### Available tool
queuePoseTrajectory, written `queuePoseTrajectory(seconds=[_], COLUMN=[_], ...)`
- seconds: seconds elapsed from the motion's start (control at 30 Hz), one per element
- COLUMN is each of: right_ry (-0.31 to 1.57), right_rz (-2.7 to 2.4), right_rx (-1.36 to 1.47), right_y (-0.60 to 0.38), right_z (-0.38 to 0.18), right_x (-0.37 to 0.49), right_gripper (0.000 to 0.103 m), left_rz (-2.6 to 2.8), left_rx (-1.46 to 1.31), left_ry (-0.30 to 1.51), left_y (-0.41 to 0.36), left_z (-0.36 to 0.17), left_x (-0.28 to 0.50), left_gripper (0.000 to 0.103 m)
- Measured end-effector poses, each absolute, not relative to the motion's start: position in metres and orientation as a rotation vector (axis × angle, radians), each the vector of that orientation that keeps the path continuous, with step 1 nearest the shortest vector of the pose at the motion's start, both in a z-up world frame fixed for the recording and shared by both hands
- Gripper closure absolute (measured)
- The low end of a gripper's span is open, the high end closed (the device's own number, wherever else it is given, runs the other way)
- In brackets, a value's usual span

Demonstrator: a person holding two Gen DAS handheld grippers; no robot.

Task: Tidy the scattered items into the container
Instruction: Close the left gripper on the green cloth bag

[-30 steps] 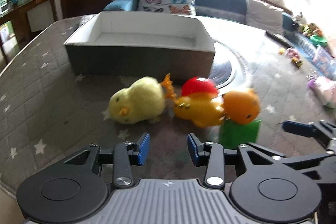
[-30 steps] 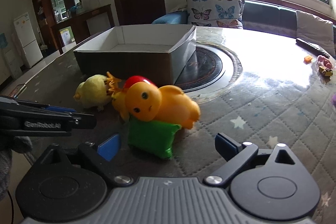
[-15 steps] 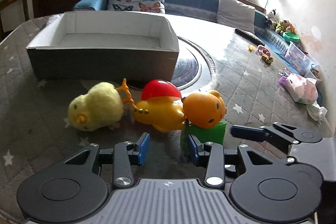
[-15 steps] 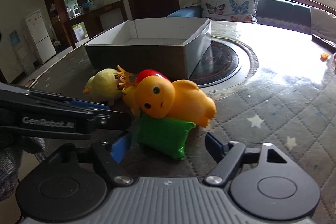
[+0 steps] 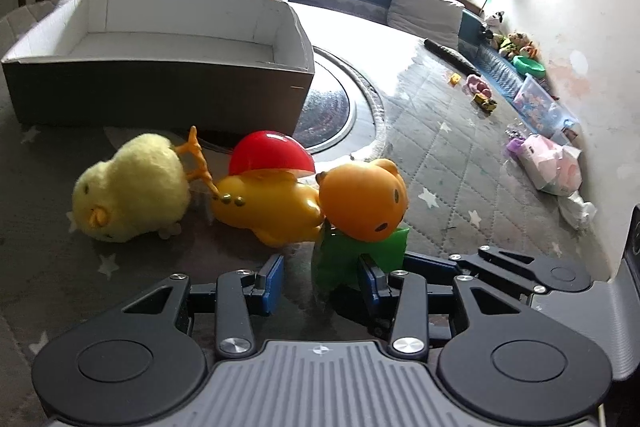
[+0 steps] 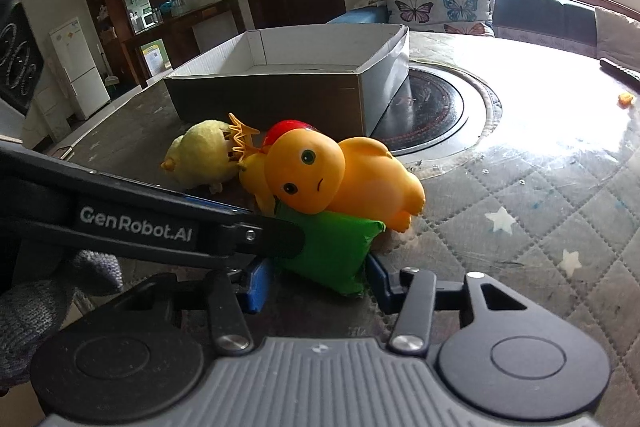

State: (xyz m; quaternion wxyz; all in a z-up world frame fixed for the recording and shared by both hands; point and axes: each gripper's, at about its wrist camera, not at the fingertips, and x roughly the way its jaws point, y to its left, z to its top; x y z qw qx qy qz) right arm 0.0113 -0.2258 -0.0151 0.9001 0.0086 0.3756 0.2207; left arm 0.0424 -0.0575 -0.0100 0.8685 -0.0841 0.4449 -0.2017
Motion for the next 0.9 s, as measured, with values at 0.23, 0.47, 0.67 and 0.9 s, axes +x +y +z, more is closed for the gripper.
queuePoseTrajectory(seconds=[0.23,0.47,0.67,0.9], right_ry=[0.77,0.774,0.777,0.773], right_rz=[0.465,0.485,0.499,0.488], right_rx=[-0.003,-0.009,-0.002,0.007], right_y=[-0.224,-0.223,-0.223,-0.227], right_z=[-0.015,-0.016,-0.014,-0.014], right_x=[0.008,0.001,-0.002,-0.002], right_gripper=[0.057,0.059,0.057,0.054], left_rz=[-0.473,-0.498,-0.501,-0.493], left_rx=[-0.21,-0.22,-0.213,-0.216], left_ry=[0.934,0.922,0.93,0.934], left_y=[-0.053,-0.045,-0.041,-0.041], left_z=[-0.013,-0.01,-0.011,-0.011], left_x=[0.042,0.036,0.031,0.033], left_gripper=[0.064,0.07,0.071,0.068])
